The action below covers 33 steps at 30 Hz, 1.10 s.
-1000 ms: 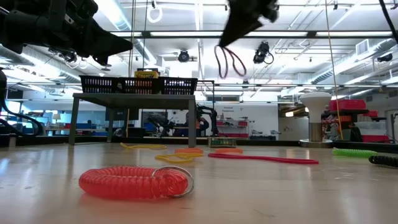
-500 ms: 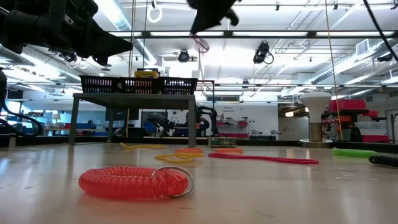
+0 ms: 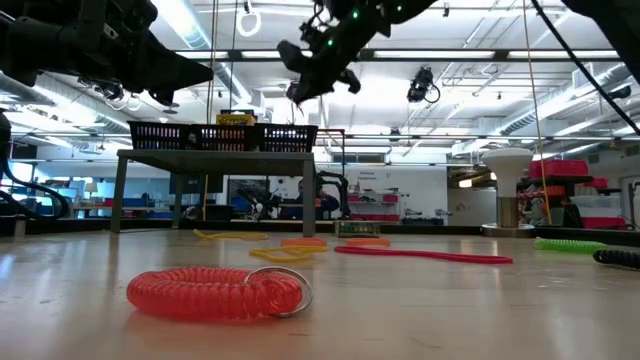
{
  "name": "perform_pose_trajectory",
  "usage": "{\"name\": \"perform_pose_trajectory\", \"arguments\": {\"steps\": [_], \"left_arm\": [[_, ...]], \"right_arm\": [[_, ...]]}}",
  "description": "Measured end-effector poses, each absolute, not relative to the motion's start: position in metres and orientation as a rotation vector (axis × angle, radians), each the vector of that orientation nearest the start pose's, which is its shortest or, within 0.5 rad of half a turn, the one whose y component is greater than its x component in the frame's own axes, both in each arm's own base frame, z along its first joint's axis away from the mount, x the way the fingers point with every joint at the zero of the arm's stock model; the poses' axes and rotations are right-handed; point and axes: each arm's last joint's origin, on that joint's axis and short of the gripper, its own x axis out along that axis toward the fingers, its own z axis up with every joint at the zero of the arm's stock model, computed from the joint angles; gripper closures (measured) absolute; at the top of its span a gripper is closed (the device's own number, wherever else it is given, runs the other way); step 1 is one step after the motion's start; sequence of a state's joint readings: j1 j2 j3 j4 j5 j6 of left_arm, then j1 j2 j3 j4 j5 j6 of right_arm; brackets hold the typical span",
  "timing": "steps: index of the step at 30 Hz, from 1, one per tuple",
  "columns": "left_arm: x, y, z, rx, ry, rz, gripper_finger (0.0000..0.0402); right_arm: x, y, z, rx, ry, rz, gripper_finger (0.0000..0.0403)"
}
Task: Pick & Place Office Desk Supplies
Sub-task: Put the red rubber band into the right black bin, then put the black spiral keychain into the left black bin
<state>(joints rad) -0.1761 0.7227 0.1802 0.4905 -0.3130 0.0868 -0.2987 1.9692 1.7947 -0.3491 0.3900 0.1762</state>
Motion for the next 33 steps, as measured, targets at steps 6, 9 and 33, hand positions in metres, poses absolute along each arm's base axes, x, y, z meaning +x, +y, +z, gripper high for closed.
{"name": "perform_pose_trajectory", "arguments": {"steps": [6,9,33], "left_arm": [[0.157,-0.019,0.198,0.099,0.056,0.134,0.0381],[0.157,-0.019,0.198,0.099,0.056,0.134,0.0381],[0.157,-0.019,0.198,0.099,0.056,0.135,0.0381]], "right_arm": [[0.442,-0.156,0.301,0.168,0.459,-0.676,0.0402],[0.442,-0.16,0.295,0.175,0.486,-0.665,0.0395],[0.413,-0.117,0.336,0.025,0.579,-0.482,0.0336]]}}
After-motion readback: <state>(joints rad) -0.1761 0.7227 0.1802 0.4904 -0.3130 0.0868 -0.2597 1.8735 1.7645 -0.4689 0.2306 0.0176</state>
